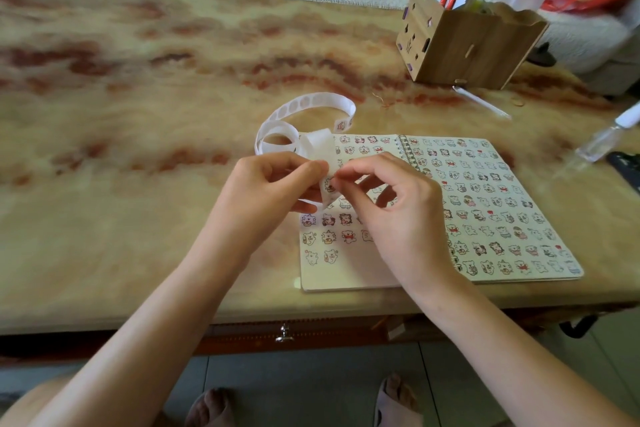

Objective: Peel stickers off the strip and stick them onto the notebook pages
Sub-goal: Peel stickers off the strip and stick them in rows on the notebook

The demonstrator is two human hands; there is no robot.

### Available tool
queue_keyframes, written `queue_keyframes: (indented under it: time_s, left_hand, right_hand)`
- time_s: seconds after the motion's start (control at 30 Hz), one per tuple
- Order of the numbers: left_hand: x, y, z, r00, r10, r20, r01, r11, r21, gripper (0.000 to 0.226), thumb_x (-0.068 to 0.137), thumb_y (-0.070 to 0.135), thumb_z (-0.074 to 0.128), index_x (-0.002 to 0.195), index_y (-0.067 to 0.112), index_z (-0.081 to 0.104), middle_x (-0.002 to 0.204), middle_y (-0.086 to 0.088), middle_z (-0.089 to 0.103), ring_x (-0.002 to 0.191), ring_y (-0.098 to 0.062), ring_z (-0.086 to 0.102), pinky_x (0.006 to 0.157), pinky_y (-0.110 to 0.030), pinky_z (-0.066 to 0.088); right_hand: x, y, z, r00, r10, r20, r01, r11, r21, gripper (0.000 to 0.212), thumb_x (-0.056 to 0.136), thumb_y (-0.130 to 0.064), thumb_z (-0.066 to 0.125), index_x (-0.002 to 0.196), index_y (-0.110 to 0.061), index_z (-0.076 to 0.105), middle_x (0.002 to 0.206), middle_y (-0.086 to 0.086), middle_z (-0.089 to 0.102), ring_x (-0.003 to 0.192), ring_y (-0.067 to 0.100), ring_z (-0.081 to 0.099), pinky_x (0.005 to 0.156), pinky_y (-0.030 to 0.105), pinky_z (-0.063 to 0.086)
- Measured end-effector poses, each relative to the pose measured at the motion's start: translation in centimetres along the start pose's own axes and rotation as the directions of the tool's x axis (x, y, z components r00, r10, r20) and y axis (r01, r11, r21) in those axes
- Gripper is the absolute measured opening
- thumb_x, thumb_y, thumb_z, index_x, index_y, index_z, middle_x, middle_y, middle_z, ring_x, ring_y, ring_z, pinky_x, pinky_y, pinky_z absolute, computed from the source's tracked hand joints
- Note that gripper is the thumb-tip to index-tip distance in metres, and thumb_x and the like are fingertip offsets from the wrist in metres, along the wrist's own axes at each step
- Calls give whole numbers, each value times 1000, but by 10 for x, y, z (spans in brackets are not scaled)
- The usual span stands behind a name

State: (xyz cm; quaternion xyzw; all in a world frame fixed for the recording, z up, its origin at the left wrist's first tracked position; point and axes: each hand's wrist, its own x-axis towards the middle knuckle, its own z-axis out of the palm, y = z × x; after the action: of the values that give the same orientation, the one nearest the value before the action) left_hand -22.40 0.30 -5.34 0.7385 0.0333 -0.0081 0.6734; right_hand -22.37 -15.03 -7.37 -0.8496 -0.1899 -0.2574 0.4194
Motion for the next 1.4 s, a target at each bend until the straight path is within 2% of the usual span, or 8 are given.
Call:
queue_keyframes:
  time_s: [0.27, 0.5, 0.7, 0.8, 0.9, 1.03, 1.1, 1.4]
  left_hand:
    - [0, -2, -1, 999, 42, -28, -41, 999, 31, 15, 84, 17, 68, 71, 14, 73, 67, -4, 73, 65, -11, 70, 65, -22, 57]
    - [-1, -2, -1, 999, 41, -3, -40, 998, 52, 15, 85, 19, 67, 73, 13, 73, 68, -1, 73, 66, -9, 69, 65, -20, 57]
    - [2, -3, -1, 1000, 27, -13, -26, 998, 60, 15, 85, 19, 67, 73, 13, 71, 68, -1, 74, 65, -7, 69, 62, -18, 55]
    - [4, -5, -3, 1000, 22, -20, -21, 997, 72, 15, 86, 20, 66, 74, 12, 71, 69, -2, 74, 65, -7, 69, 61, -17, 55]
    - [5, -9, -5, 1000, 17, -15, -15, 992, 124, 16, 86, 20, 66, 74, 11, 70, 69, -2, 74, 65, -8, 70, 63, -19, 55]
    - [7, -15, -4, 1000, -14, 18, 10, 979, 205, 18, 84, 22, 67, 71, 10, 69, 65, 0, 73, 63, -8, 69, 69, -23, 54]
    - [8, -18, -3, 999, -23, 36, 14, 972, 233, 18, 84, 23, 67, 70, 11, 69, 63, 0, 72, 62, -8, 67, 72, -27, 54]
    - [9, -21, -3, 998, -28, 55, 12, 963, 268, 18, 83, 23, 67, 69, 13, 68, 62, 1, 71, 63, -12, 65, 78, -36, 54]
  right_hand:
    - [0, -1, 1, 1000, -23, 21, 23, 1000, 0, 6, 83, -11, 72, 89, -11, 73, 82, -5, 69, 71, 6, 61, 64, 7, 40]
    - [5, -9, -5, 952, 267, 150, -294, 934, 203, 3, 83, -18, 72, 85, -16, 72, 80, -11, 70, 73, 3, 61, 62, 11, 43]
    - [6, -10, -9, 946, 259, 194, -282, 954, 101, 2, 84, -21, 69, 84, -20, 68, 86, -11, 63, 78, 5, 54, 70, 14, 43]
    - [7, -13, -18, 930, 289, 227, -323, 937, 131, 4, 85, -21, 69, 82, -24, 67, 80, -13, 64, 71, 1, 54, 68, 15, 45]
    - [13, -13, -32, 851, 390, 352, -473, 861, 187, 3, 82, -18, 71, 82, -20, 70, 75, -5, 69, 66, 5, 59, 67, 22, 51]
    - [15, -8, -47, 621, 499, 605, -640, 768, 23, 4, 79, -15, 74, 82, -14, 73, 70, -3, 72, 56, 2, 58, 58, 12, 48]
    - [13, -7, -48, 557, 524, 644, -648, 759, -57, 5, 78, -15, 75, 82, -12, 74, 69, -2, 72, 54, 2, 57, 61, 13, 49]
    - [5, -8, -41, 563, 571, 598, -658, 747, -94, 5, 75, -19, 78, 76, -14, 76, 77, 4, 74, 59, 7, 57, 70, 32, 50]
